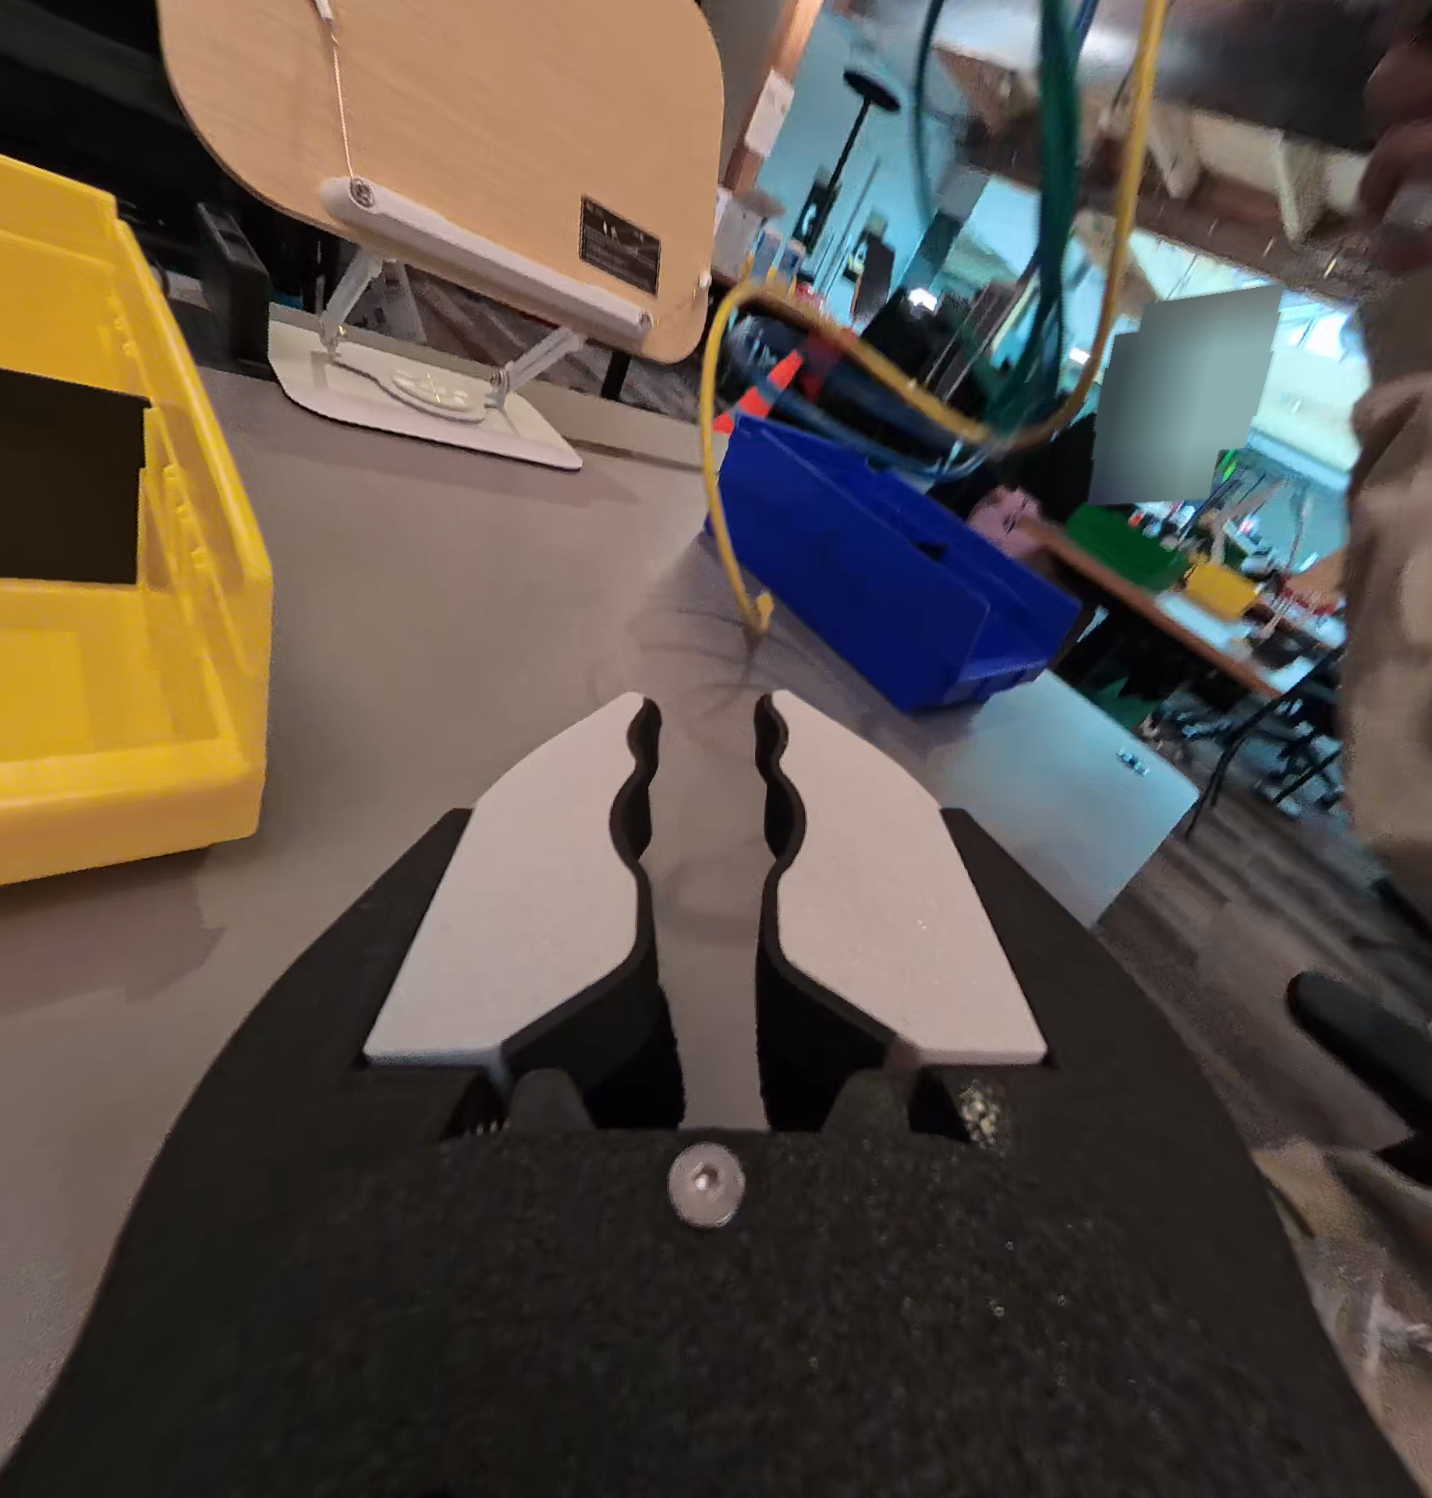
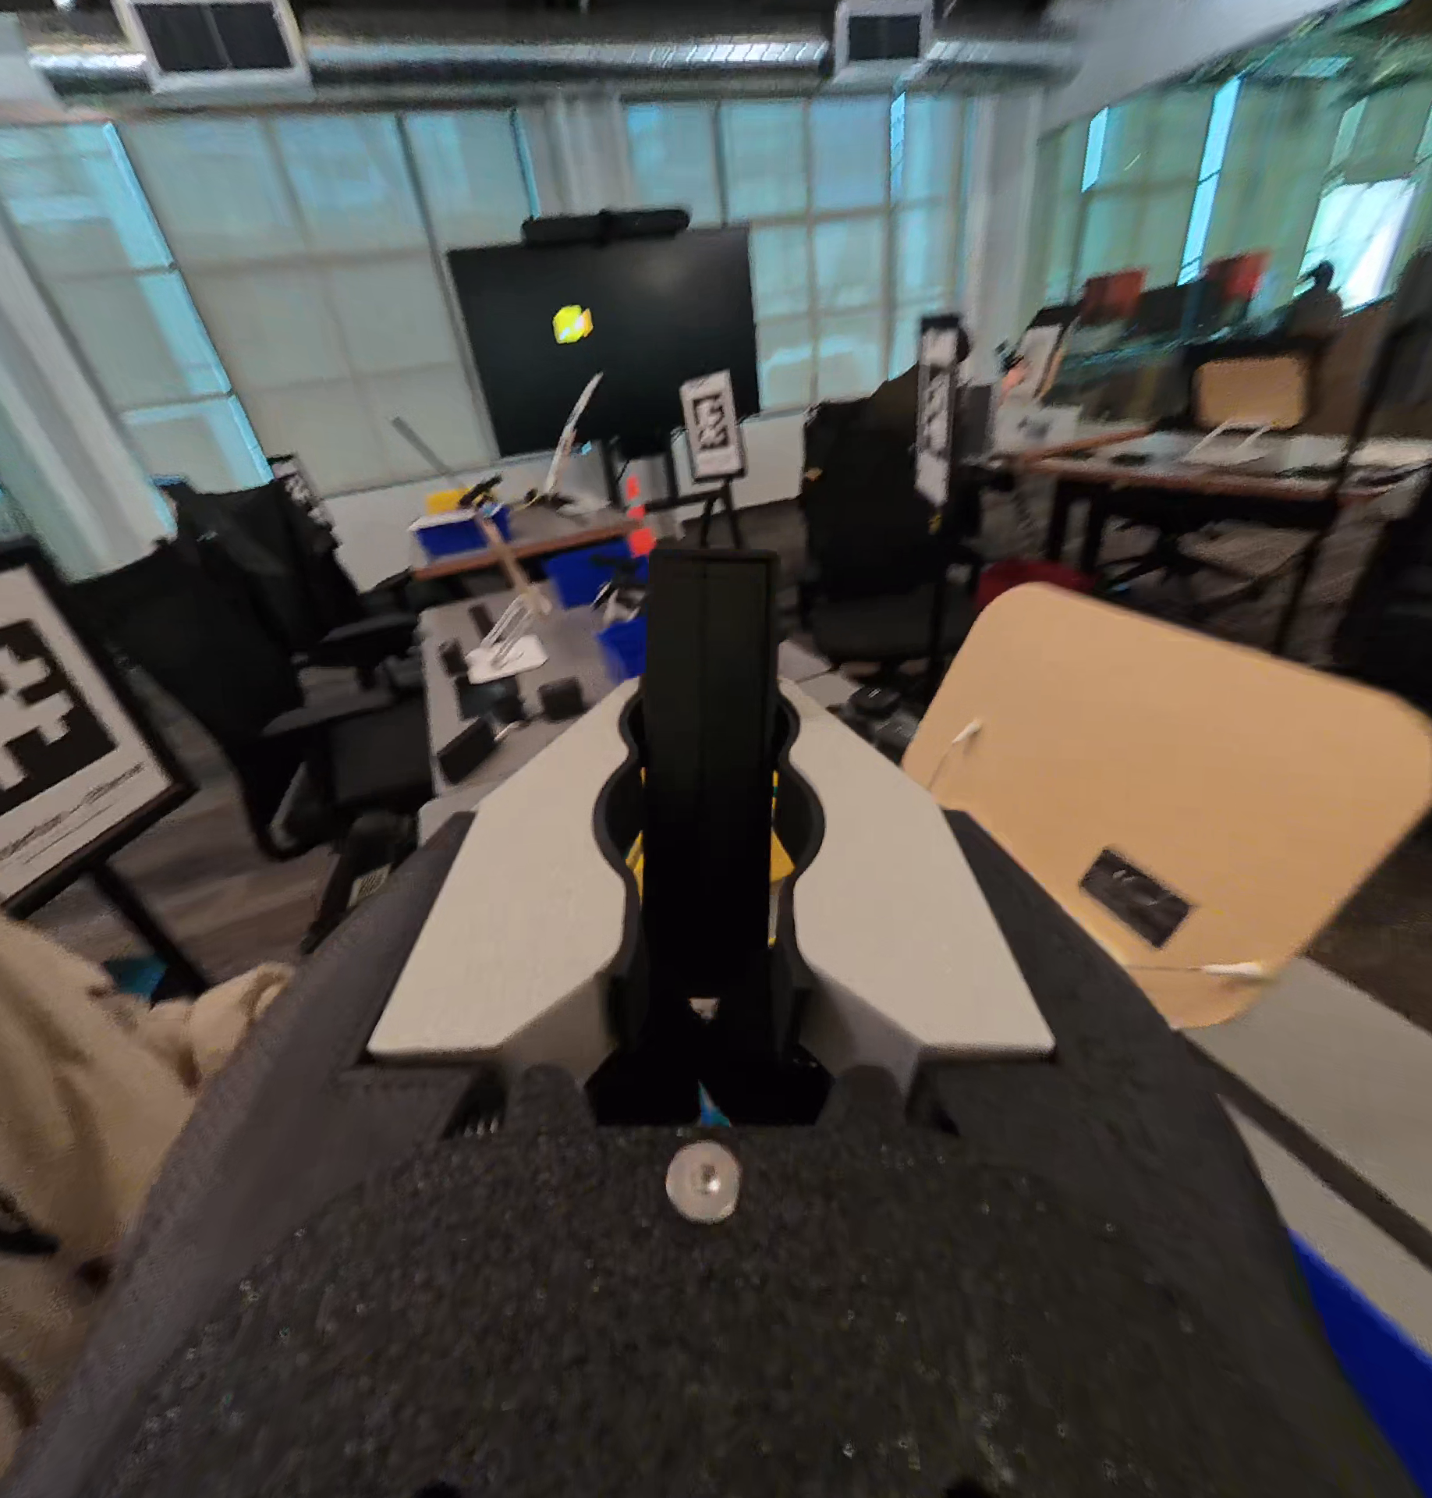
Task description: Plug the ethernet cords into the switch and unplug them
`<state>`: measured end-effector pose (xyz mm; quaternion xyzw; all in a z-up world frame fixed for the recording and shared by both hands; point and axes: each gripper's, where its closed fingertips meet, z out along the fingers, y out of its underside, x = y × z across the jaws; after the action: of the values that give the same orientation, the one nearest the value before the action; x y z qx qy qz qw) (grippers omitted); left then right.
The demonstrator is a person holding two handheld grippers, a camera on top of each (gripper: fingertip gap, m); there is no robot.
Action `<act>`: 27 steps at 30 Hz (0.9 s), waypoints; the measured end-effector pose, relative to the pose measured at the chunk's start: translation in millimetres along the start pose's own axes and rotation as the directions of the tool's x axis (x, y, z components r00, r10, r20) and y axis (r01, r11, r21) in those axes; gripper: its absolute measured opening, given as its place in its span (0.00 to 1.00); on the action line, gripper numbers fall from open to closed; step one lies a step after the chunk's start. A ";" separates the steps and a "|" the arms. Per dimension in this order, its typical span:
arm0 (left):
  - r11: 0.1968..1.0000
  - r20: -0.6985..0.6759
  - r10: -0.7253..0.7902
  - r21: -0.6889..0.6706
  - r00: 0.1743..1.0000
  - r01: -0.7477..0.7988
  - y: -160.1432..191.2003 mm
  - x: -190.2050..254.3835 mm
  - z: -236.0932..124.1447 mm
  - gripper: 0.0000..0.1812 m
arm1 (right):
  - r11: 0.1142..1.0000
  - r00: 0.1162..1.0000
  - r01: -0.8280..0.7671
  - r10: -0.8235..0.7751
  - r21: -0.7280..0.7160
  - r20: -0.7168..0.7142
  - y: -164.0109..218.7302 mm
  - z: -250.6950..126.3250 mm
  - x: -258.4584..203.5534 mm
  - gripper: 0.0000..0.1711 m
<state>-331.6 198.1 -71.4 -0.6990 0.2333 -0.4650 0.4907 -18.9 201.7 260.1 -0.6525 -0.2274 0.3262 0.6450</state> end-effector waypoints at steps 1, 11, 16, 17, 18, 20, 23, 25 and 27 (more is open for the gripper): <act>1.000 0.003 0.022 -0.021 1.000 -0.022 2.6 -1.0 1.1 0.13 | 1.000 0.999 0.003 -0.002 0.028 -0.036 -16.9 -6.8 6.7 0.16; 0.994 -0.049 0.021 -0.104 0.999 -0.026 15.5 -2.3 0.8 0.12 | 0.992 0.959 0.106 -0.085 0.064 -0.271 -98.3 -37.3 67.2 0.16; 0.990 -0.070 0.001 -0.140 0.998 -0.010 22.0 -3.0 1.9 0.12 | 0.990 0.933 0.136 -0.113 0.043 -0.342 -106.4 -41.8 98.0 0.16; 0.989 -0.069 0.000 -0.147 0.998 -0.010 23.2 -3.8 2.0 0.12 | 0.990 0.927 0.139 -0.120 0.028 -0.355 -100.1 -40.5 106.0 0.16; 0.989 -0.069 -0.001 -0.151 0.998 -0.009 23.9 -4.3 2.0 0.12 | 0.990 0.918 0.140 -0.127 0.006 -0.375 -90.7 -39.1 116.4 0.16; 0.988 -0.071 -0.002 -0.156 0.998 -0.009 24.7 -4.9 2.1 0.12 | 0.989 0.902 0.142 -0.146 -0.039 -0.407 -65.4 -35.9 139.0 0.16; 0.985 -0.074 -0.006 -0.174 0.997 -0.007 27.9 -4.9 2.9 0.12 | 0.984 0.910 0.135 -0.169 -0.113 -0.380 -13.7 -31.2 165.1 0.16; 0.983 -0.075 -0.006 -0.184 0.997 -0.008 29.9 -4.8 3.4 0.12 | 0.984 0.918 0.104 -0.150 -0.143 -0.367 26.1 -30.9 181.8 0.16; 0.982 -0.072 -0.001 -0.190 0.997 -0.012 30.9 -5.6 4.2 0.12 | 0.982 0.929 0.037 -0.101 -0.183 -0.355 70.0 -30.9 197.7 0.16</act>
<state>-326.5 191.8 -102.0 -0.7250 0.2961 -0.4639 0.4141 129.8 317.6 163.2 -0.7466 -0.1550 0.1563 0.6279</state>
